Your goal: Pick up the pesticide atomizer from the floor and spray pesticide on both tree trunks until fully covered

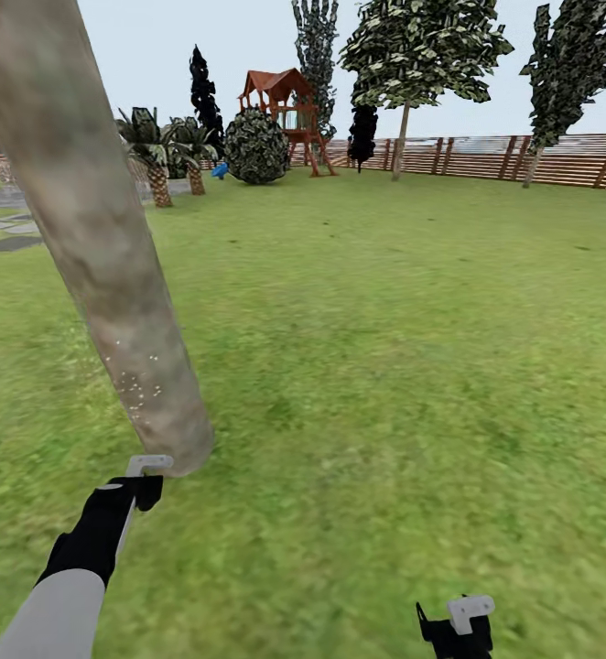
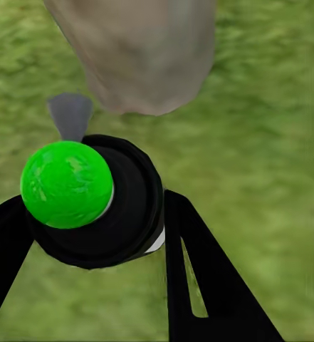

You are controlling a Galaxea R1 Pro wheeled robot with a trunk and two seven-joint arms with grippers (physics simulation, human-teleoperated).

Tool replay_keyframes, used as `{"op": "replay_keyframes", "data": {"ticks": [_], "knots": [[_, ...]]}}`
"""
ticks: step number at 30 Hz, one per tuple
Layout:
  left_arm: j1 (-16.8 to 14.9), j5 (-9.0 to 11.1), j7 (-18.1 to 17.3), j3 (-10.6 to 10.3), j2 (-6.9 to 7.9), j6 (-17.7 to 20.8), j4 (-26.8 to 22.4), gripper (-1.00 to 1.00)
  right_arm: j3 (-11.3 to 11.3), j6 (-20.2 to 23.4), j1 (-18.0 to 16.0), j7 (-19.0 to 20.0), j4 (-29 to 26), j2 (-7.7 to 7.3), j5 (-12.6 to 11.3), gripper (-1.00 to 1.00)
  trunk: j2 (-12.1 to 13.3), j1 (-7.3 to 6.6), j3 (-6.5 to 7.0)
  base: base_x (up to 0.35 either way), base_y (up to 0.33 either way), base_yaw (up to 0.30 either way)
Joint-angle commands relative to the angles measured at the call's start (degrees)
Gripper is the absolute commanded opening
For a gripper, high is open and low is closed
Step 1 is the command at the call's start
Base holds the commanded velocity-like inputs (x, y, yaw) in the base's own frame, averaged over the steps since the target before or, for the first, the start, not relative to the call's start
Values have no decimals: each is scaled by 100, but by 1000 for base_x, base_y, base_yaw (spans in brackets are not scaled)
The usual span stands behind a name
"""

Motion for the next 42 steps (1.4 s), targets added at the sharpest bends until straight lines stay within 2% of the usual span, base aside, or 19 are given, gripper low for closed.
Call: {"op": "replay_keyframes", "data": {"ticks": [1,26,37,42], "knots": [[0,6,-1,2,3,0,-1,-100,0,0,0,0,0,1,0,100,0,0,0,284,-141,93],[0,3,18,4,2,8,-1,-100,0,0,0,0,8,0,2,100,0,0,0,210,-207,270],[0,3,18,-2,-2,8,-1,-100,-1,0,0,0,8,-46,7,100,0,0,0,162,-230,14],[0,3,18,1,-2,8,-1,-100,0,0,0,3,8,-20,0,100,0,0,0,94,-263,22]]}}
